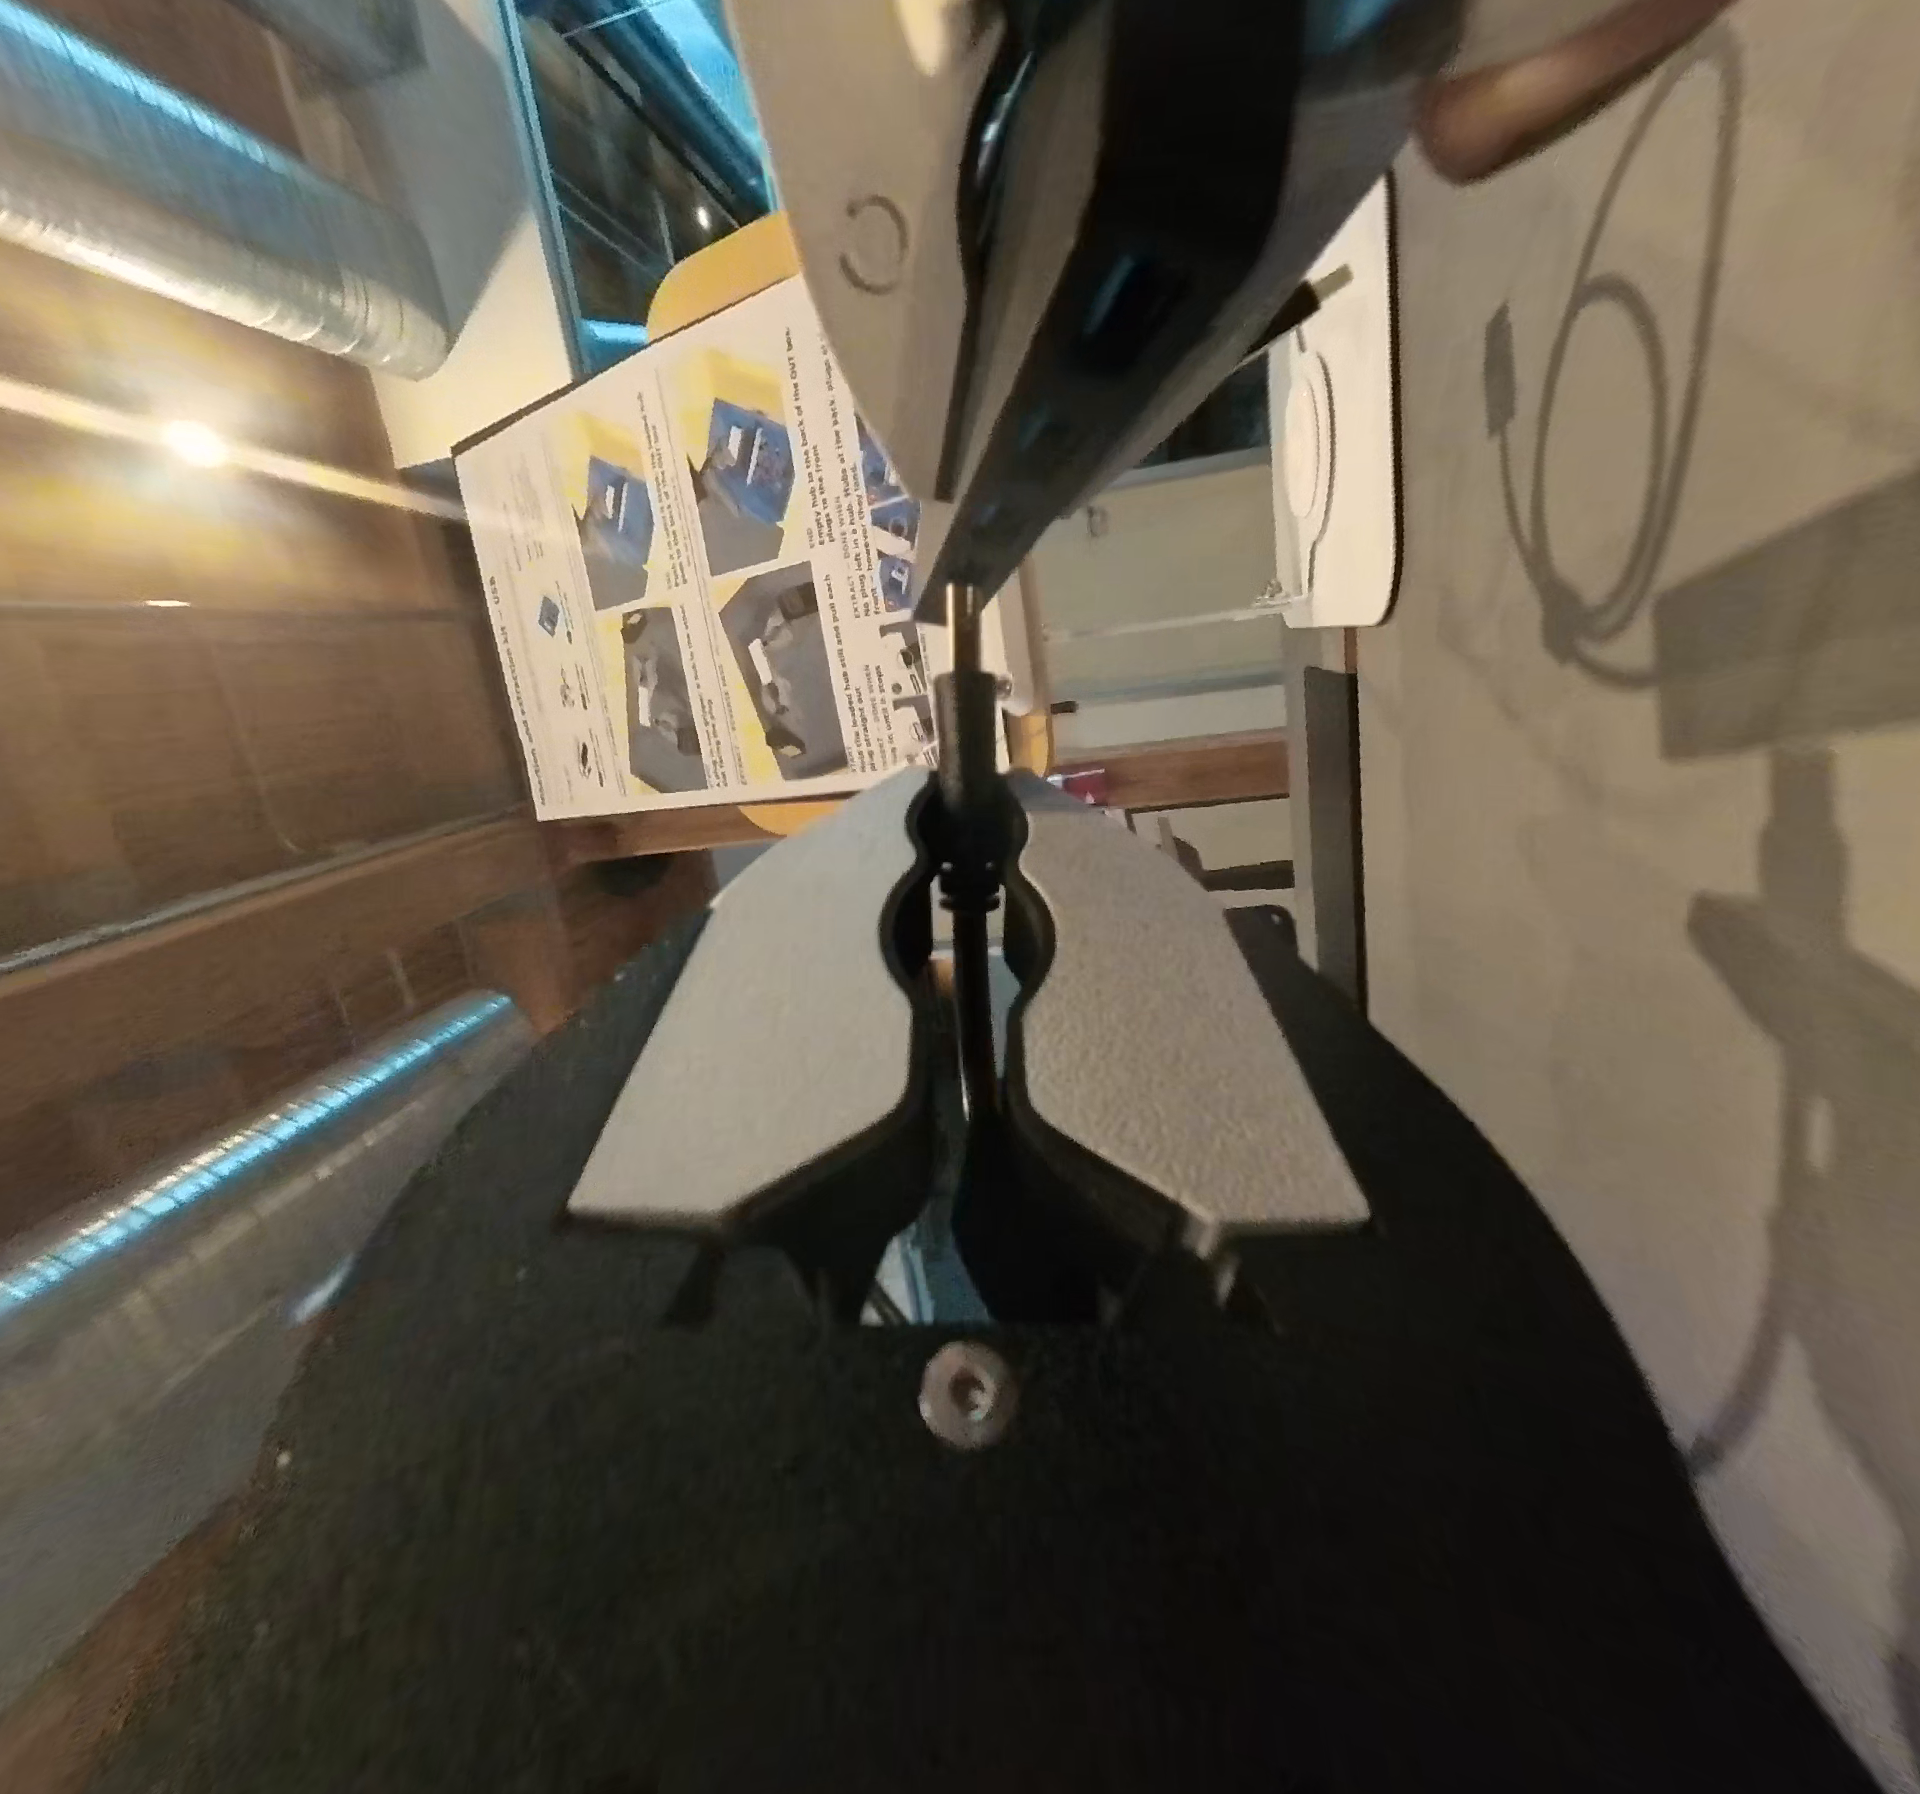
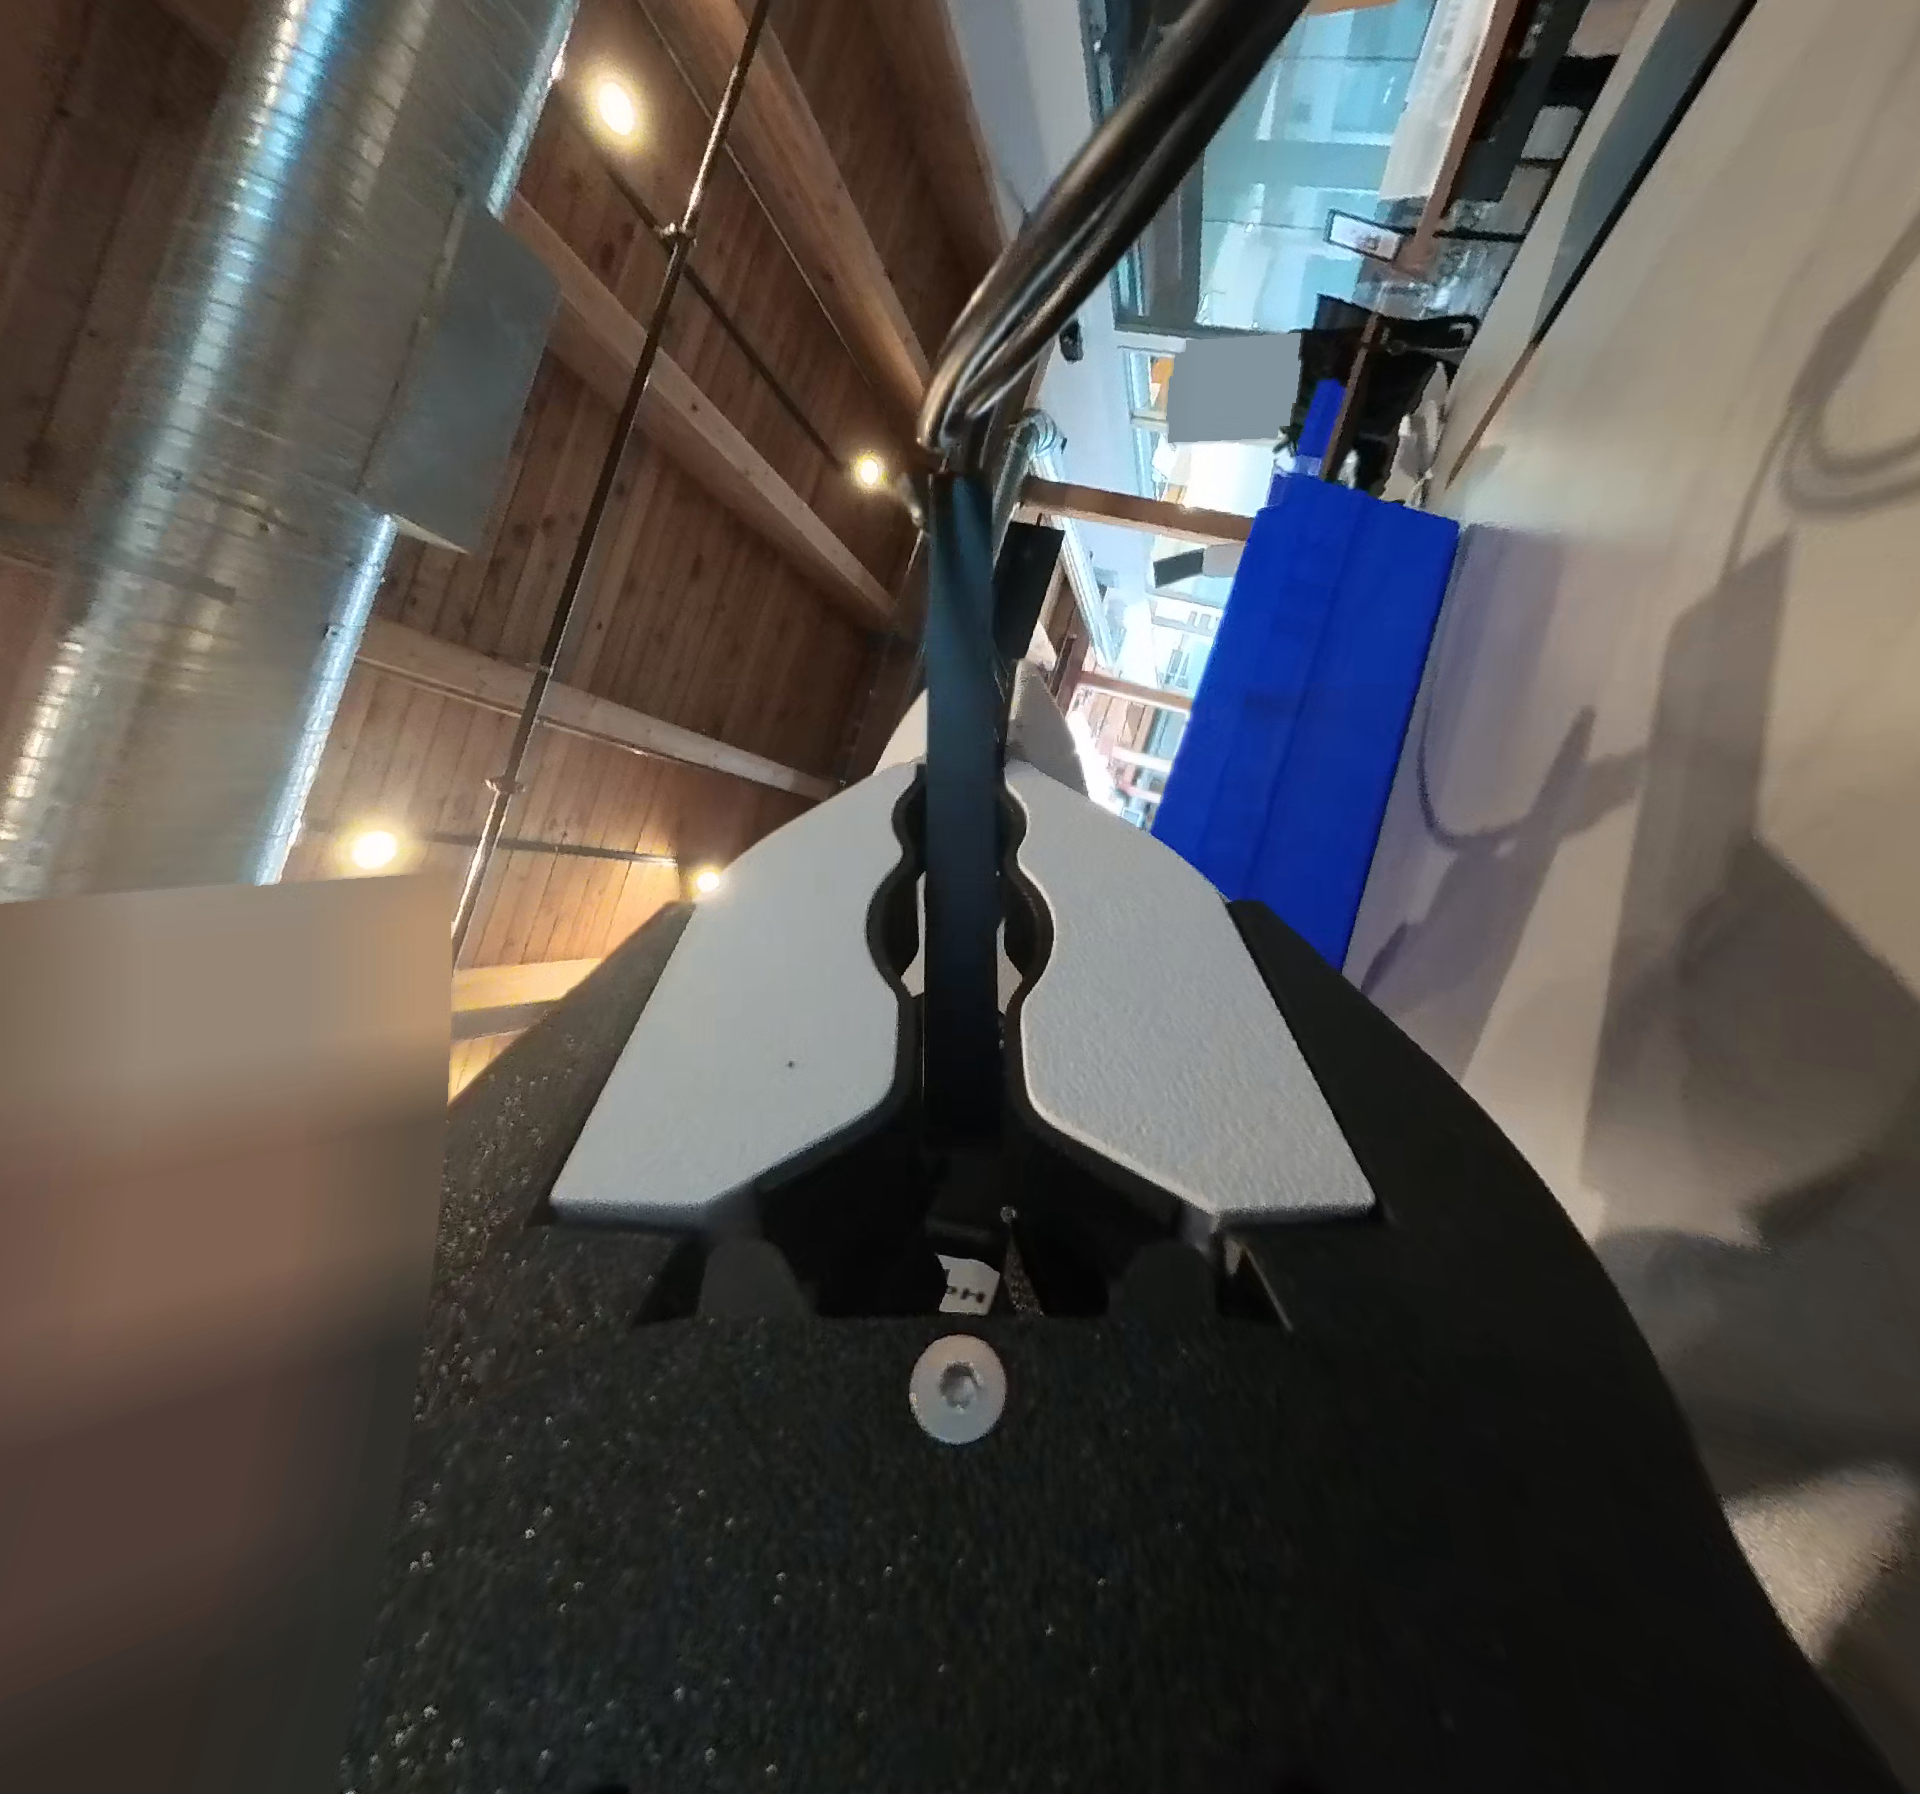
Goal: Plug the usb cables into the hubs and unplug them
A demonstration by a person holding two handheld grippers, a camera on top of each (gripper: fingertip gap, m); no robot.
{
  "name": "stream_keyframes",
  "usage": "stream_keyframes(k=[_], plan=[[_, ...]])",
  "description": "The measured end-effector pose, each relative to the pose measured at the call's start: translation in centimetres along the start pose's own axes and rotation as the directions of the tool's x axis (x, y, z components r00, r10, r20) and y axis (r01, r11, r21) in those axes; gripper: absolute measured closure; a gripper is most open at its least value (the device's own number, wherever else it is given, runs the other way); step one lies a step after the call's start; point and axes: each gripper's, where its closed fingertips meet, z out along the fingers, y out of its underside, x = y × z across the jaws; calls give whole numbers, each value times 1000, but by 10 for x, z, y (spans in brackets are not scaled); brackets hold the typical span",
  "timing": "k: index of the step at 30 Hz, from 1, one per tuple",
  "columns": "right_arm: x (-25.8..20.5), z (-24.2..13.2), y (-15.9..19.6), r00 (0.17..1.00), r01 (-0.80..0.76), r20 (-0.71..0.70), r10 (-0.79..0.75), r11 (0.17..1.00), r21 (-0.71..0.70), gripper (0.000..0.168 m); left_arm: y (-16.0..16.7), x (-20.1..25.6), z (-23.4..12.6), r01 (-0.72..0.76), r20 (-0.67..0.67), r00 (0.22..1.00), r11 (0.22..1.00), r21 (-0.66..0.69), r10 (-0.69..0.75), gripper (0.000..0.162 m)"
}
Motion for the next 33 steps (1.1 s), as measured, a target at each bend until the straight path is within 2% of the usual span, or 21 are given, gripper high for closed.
stream_keyframes(k=[6, 33], plan=[[3, -3, -5, 1000, -20, -5, 20, 999, 35, 158, -4, 7, 4, -65, -14, 998, 998, 15, 66, 153], [11, -8, -11, 999, -29, -22, 31, 995, 93, 158, -16, 11, 4, -67, 1, 998, 998, 19, 67, 153]])
